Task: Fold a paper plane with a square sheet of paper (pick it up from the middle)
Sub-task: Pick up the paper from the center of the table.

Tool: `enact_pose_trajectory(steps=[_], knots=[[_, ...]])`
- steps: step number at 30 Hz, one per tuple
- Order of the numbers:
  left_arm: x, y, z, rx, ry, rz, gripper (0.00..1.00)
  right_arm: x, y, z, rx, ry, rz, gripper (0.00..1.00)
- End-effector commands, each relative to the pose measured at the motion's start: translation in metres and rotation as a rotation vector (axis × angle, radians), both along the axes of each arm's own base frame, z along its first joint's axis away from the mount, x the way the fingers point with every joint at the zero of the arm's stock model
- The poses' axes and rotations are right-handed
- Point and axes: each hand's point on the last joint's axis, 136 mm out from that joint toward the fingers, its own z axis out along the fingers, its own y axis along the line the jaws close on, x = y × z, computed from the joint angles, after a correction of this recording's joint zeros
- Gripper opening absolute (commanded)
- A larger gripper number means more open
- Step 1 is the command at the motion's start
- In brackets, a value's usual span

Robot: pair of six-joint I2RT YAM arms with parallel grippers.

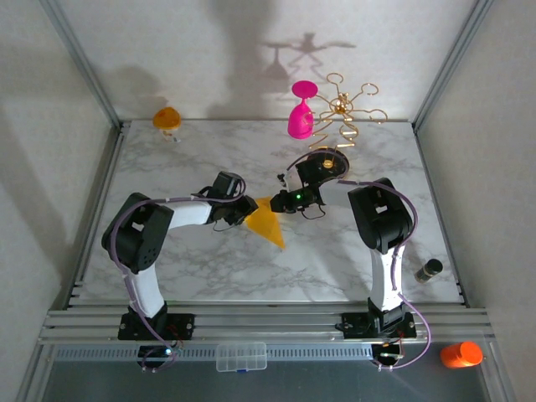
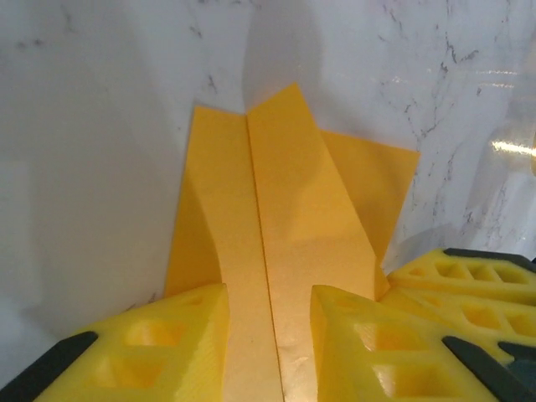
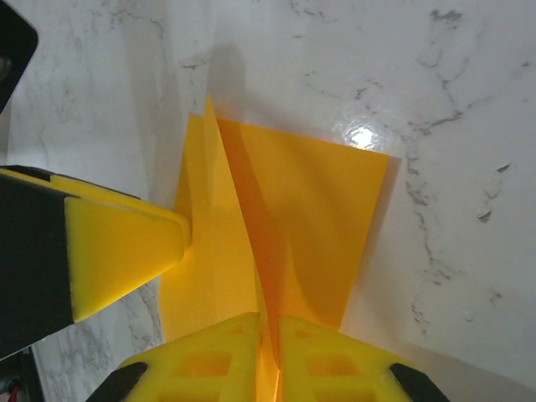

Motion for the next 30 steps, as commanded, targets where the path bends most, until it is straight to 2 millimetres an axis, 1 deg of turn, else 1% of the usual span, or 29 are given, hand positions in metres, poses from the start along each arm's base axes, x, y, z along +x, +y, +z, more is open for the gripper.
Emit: enact_pose_trajectory(steps=[1,4,6,8,9,11,13,14,16,17,19,21,24,26,29,30], knots=[[0.003,-0.003,-0.004,0.011,0.004,-0.013,0.29,-0.013,0.004,-0.002,0.009,0.011,0.050,0.14],[0.003,-0.003,-0.002,0.013,0.002,-0.015,0.28,-0.010,0.003,0.000,0.000,-0.004,0.039,0.09],[0.006,-0.001,0.006,0.008,-0.017,-0.013,0.28,-0.007,0.002,0.004,-0.003,-0.019,0.025,0.06],[0.011,0.003,0.023,-0.006,-0.063,-0.005,0.30,-0.002,0.002,0.013,0.015,-0.041,0.006,0.04],[0.015,0.005,0.034,-0.019,-0.097,0.002,0.32,0.000,0.002,0.020,0.033,-0.054,-0.002,0.04],[0.019,0.009,0.058,-0.053,-0.170,0.012,0.36,0.004,0.002,0.036,0.072,-0.080,-0.022,0.03],[0.019,0.010,0.082,-0.104,-0.248,0.003,0.42,0.008,0.001,0.056,0.128,-0.100,-0.045,0.03],[0.018,0.010,0.091,-0.126,-0.276,-0.001,0.45,0.011,0.000,0.066,0.154,-0.108,-0.059,0.03],[0.015,0.007,0.108,-0.179,-0.326,-0.011,0.48,0.014,-0.002,0.088,0.218,-0.124,-0.085,0.03],[0.014,0.006,0.113,-0.202,-0.341,-0.017,0.49,0.014,-0.002,0.096,0.247,-0.127,-0.089,0.03],[0.011,-0.002,0.129,-0.275,-0.386,-0.038,0.53,0.014,-0.002,0.115,0.306,-0.131,-0.100,0.03],[0.008,-0.008,0.140,-0.343,-0.411,-0.059,0.56,0.013,-0.001,0.130,0.351,-0.125,-0.104,0.03],[0.002,-0.019,0.155,-0.432,-0.448,-0.093,0.58,0.012,0.001,0.148,0.408,-0.120,-0.109,0.03],[-0.001,-0.027,0.166,-0.473,-0.484,-0.119,0.62,0.011,0.002,0.160,0.449,-0.113,-0.105,0.03],[-0.008,-0.037,0.178,-0.516,-0.533,-0.177,0.66,0.004,0.006,0.174,0.513,-0.098,-0.073,0.04],[-0.008,-0.039,0.179,-0.518,-0.543,-0.185,0.67,0.002,0.007,0.177,0.525,-0.090,-0.061,0.04]])
